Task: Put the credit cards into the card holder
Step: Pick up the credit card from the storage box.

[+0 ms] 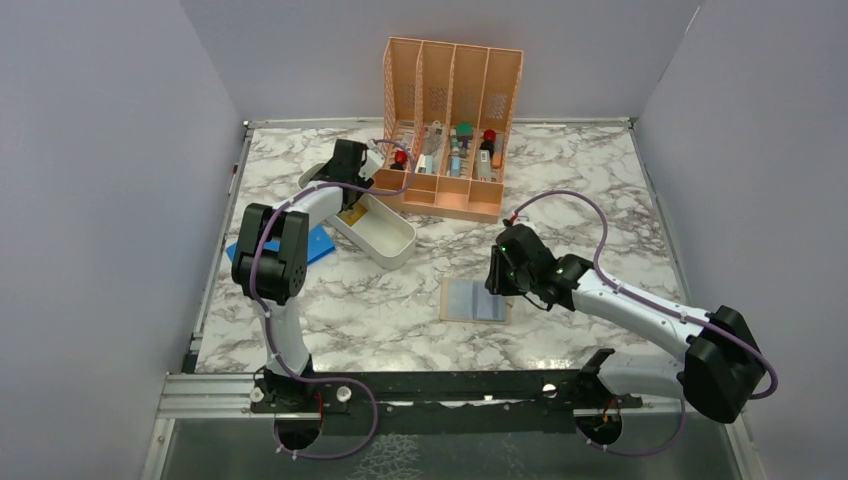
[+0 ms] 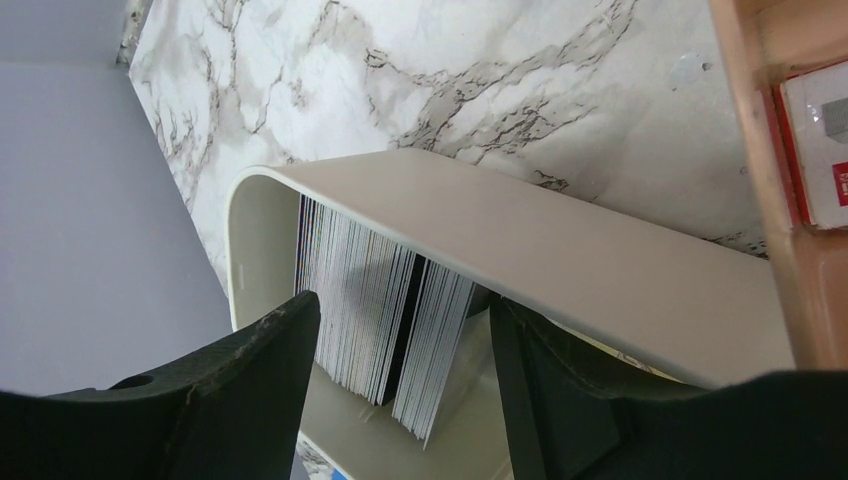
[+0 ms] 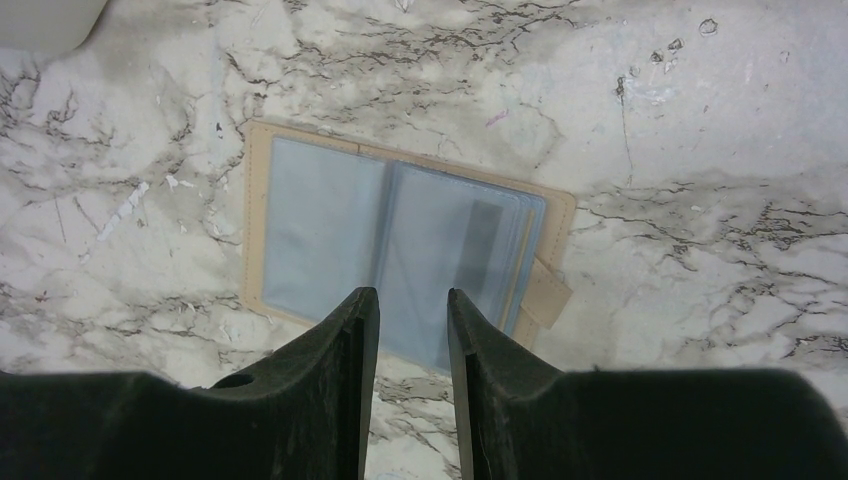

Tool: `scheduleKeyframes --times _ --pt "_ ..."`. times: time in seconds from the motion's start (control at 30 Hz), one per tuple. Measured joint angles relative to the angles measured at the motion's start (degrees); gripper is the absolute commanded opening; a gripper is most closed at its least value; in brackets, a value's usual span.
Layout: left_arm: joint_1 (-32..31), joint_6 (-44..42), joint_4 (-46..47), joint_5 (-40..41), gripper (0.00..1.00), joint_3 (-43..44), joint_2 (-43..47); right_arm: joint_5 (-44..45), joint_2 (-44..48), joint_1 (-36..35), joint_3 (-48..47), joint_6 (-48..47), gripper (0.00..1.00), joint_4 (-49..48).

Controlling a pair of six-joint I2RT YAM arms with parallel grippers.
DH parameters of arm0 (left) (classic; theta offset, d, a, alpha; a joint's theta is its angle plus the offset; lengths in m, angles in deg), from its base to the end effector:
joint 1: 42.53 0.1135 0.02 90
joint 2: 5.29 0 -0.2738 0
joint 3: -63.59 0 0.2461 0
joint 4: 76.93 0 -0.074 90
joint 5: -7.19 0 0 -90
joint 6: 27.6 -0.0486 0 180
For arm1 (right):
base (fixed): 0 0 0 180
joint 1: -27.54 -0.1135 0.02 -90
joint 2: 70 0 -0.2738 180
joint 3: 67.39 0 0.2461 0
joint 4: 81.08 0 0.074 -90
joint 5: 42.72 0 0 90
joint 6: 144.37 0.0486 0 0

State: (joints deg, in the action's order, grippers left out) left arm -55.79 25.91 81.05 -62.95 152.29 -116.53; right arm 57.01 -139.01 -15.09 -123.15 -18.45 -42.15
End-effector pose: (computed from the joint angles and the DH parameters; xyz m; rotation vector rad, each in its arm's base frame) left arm 0.4241 -0.0830 0.1904 0.8372 2.2177 0.6047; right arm 0.1794 0.1539 0.2164 -0.0736 2.5012 0.3776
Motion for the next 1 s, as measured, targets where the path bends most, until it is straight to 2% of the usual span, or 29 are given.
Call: scheduleKeyframes --times 0.23,0.47,0.63,1.0 --pt "0.04 -0.26 -1.77 0.46 0.54 0.74 -0.48 -0.09 0.0 0.0 0.0 -0.02 0.37 0.0" --pt "0.02 -0.96 -2.69 0.83 0.5 2.54 -0.48 -0.24 0.0 0.02 -0.02 0.0 0.37 -0.04" --pt "0.0 -1.38 -2.78 0.83 0.4 3.19 -0.48 -0.57 0.0 0.02 -0.02 0.0 0.37 -0.31" --pt "-0.09 -1.97 -4.02 0.76 0.3 3.39 -0.48 -0.66 0.0 0.28 -0.02 0.0 0.37 -0.37"
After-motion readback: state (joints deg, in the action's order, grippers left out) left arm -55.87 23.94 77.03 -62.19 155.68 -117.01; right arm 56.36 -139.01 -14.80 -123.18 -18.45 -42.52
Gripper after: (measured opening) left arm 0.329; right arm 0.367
